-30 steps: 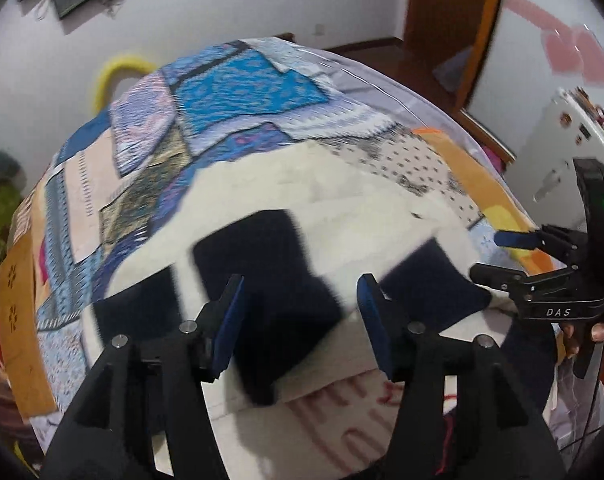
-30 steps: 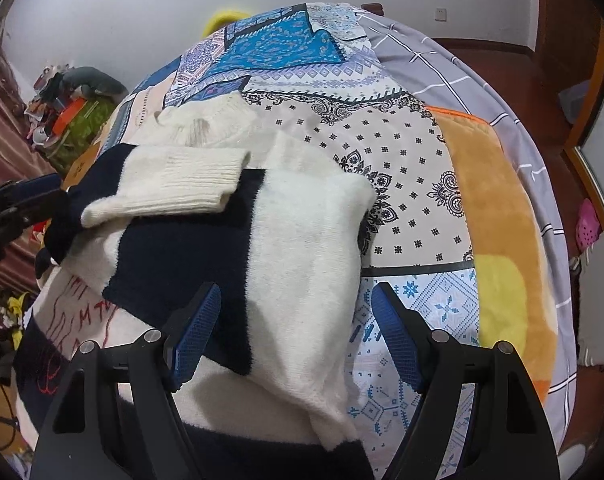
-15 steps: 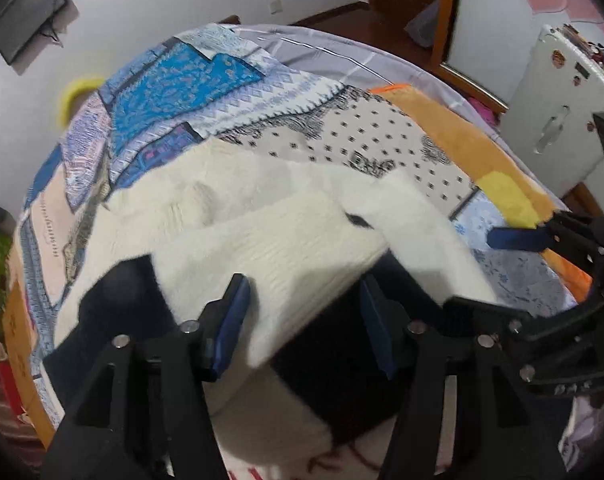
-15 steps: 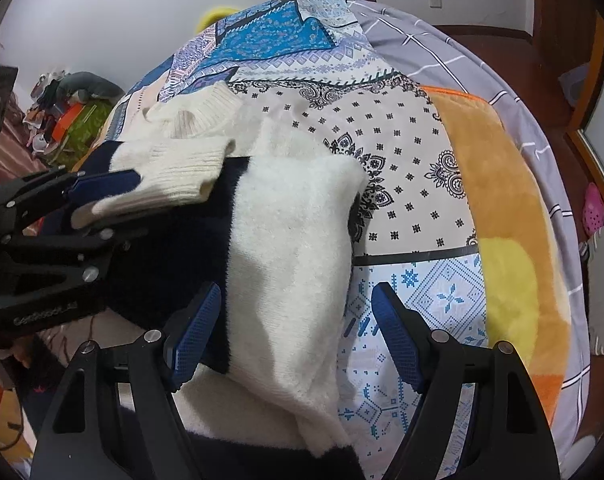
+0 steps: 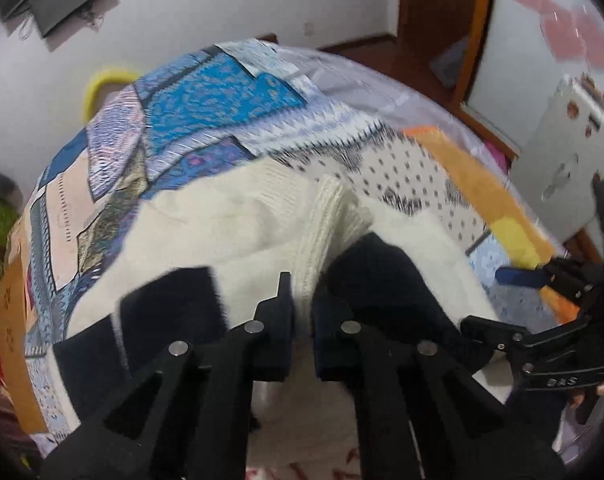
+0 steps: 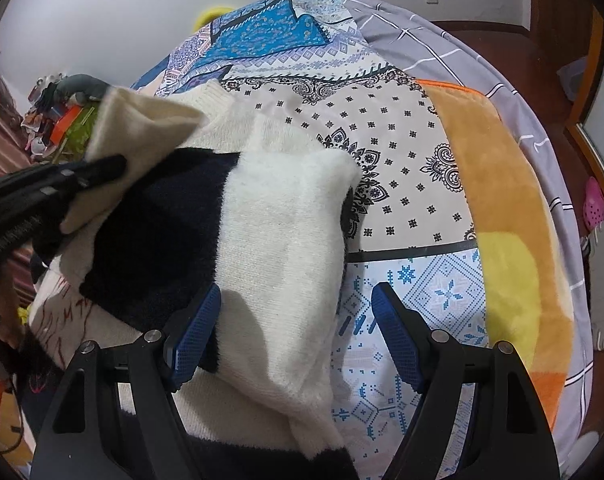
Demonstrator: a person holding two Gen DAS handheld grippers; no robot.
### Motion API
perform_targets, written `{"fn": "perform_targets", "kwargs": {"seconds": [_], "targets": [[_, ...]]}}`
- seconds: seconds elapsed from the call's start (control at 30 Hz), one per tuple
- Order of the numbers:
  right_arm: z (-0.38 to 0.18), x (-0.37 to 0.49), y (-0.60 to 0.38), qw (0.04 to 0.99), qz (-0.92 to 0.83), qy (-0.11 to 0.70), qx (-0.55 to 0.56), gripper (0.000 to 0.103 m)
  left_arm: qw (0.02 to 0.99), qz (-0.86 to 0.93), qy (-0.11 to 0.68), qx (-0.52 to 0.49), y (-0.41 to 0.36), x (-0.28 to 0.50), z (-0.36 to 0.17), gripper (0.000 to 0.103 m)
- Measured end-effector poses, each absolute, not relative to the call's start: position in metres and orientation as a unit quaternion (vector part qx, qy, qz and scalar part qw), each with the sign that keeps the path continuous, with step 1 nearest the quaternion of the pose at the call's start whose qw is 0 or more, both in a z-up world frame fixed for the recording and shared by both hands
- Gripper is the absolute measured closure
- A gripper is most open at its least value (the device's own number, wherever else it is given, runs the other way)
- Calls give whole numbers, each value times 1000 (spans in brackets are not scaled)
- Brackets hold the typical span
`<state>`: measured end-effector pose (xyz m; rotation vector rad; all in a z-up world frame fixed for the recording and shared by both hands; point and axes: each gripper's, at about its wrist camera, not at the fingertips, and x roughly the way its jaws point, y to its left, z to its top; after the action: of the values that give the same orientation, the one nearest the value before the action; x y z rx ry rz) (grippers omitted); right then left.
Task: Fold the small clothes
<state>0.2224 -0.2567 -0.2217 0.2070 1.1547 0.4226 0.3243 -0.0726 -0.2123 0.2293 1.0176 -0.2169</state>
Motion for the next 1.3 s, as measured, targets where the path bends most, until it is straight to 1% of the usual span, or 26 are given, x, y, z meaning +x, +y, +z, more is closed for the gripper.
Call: {"fn": "perform_targets", "kwargs": {"seconds": [0.23, 0.4, 0.57, 0.87, 1.07, 1.17, 1.23, 1.3], "targets": [[-216, 224, -258, 817, 193, 536, 91, 28, 889, -57, 453, 30, 2, 301, -170, 95], [-212, 225, -256, 820, 190, 533, 89, 28, 898, -5, 440, -12, 65, 282, -155, 95], [-209, 225, -249, 821, 190, 532, 80, 28, 887, 34, 458, -45, 120, 262, -167, 95], [-200, 218, -235, 823, 195, 530, 60, 28, 866, 87, 487, -72, 172, 237, -202, 94], [-192, 209, -224, 822, 208, 529, 39, 28, 855, 89, 501, -98, 193, 232, -217, 88], [-192, 203, -219, 820, 214, 530, 27, 28, 856, 92, 500, -98, 195, 228, -217, 82], [-195, 199, -215, 820, 215, 531, 11, 28, 857, 97, 497, -93, 198, 224, -215, 74], [-197, 197, -212, 818, 218, 533, 1, 28, 857, 101, 496, -96, 203, 221, -215, 71]]}}
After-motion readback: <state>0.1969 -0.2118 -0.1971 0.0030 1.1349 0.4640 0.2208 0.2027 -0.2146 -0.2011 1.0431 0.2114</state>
